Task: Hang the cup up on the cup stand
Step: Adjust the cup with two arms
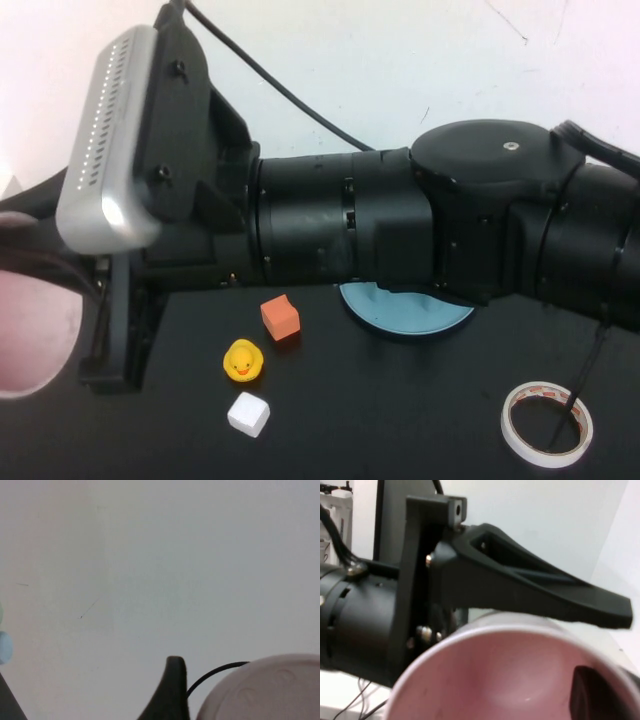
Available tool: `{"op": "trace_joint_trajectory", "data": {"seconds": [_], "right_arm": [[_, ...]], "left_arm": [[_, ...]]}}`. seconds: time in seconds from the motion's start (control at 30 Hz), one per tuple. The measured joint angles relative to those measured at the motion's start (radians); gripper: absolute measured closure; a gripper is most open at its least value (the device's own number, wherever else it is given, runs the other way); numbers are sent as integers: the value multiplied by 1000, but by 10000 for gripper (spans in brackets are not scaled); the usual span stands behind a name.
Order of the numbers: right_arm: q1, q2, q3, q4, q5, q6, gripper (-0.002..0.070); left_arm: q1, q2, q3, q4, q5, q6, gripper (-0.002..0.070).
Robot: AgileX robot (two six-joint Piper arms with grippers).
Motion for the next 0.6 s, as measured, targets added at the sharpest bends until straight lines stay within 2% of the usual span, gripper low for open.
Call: {"op": "trace_joint_trajectory", "data": {"seconds": [0.1,0.23,0.3,0.4,0.6], "right_arm": [[0,0,0,-32,16,22,569],[0,0,0,-80,33,74,398],[0,0,0,-103,37,86,350],[0,0,0,-133,39,107,321],[0,-21,0,-252,9,164,309]], "left_arm": [[0,0,0,0,-3,14,113],[0,2,0,2,-5,80,116],[0,2,0,2,-7,126,118],[0,4,0,6,-10,159,120],[0,4,-9,6,-53,302,122]]}}
